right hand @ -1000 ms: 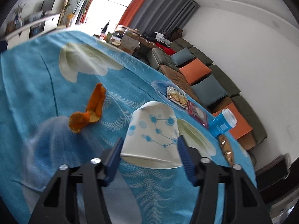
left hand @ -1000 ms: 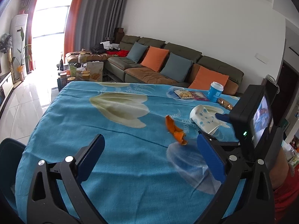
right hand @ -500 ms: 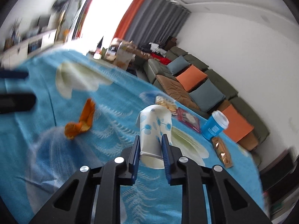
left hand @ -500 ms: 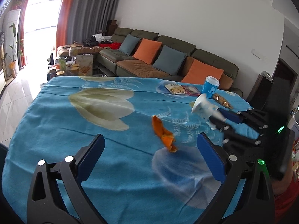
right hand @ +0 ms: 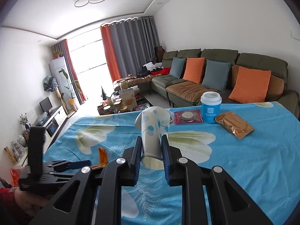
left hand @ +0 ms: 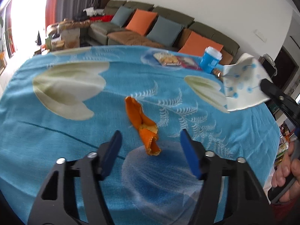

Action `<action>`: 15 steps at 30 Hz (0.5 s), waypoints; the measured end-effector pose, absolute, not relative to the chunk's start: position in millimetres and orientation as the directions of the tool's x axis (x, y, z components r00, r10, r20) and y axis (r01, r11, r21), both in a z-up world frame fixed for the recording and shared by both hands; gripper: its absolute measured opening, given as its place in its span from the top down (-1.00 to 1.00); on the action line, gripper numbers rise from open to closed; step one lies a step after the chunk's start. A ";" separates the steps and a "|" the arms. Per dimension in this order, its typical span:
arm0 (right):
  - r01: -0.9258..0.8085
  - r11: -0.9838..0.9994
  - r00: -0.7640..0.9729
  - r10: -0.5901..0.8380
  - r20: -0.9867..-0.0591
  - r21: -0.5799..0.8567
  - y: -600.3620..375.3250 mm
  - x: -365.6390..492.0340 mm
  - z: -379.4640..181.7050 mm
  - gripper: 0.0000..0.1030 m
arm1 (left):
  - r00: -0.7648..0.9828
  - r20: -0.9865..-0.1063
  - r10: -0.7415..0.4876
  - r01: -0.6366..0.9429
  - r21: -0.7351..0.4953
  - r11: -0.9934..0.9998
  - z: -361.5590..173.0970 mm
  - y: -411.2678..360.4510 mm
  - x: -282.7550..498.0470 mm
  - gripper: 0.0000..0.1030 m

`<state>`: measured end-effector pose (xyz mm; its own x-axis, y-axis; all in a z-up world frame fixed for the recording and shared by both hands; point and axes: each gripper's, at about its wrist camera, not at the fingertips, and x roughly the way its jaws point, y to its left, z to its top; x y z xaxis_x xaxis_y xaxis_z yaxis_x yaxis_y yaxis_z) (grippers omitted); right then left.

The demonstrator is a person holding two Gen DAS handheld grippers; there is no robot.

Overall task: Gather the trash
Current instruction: 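Grasp the orange peel with the left tool while the right tool grasps the white paper cup, then carry the orange peel and paper cup to the teal bin and open both tools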

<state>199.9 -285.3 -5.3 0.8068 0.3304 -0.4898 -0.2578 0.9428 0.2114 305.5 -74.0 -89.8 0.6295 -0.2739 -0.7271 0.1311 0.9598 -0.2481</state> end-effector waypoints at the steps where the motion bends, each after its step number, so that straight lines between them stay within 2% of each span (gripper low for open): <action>1: -0.257 0.942 0.807 0.332 -0.488 0.217 -287.4 198.9 -5.8 0.63 | 0.625 -0.734 -0.266 0.124 -0.243 0.962 -91.9 -74.5 306.6 -0.09; 4: -0.256 0.940 0.809 0.336 -0.483 0.225 -292.3 196.0 -6.4 0.63 | 0.621 -0.743 -0.250 0.122 -0.224 0.967 -94.3 -77.3 307.8 0.52; 5: -0.255 0.940 0.810 0.336 -0.481 0.229 -294.8 196.3 -6.3 0.63 | 0.618 -0.746 -0.250 0.125 -0.221 0.967 -95.3 -78.7 308.4 0.65; 15: -0.289 0.927 0.818 0.370 -0.441 0.241 -290.7 186.6 2.3 0.63 | 0.657 -0.704 -0.270 0.127 -0.250 0.960 -84.4 -64.6 289.2 0.75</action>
<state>186.6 -290.7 2.3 0.8179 0.3695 -0.4411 -0.2885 0.9266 0.2412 289.2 -64.6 -84.4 0.6568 -0.2703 -0.7039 0.1273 0.9599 -0.2499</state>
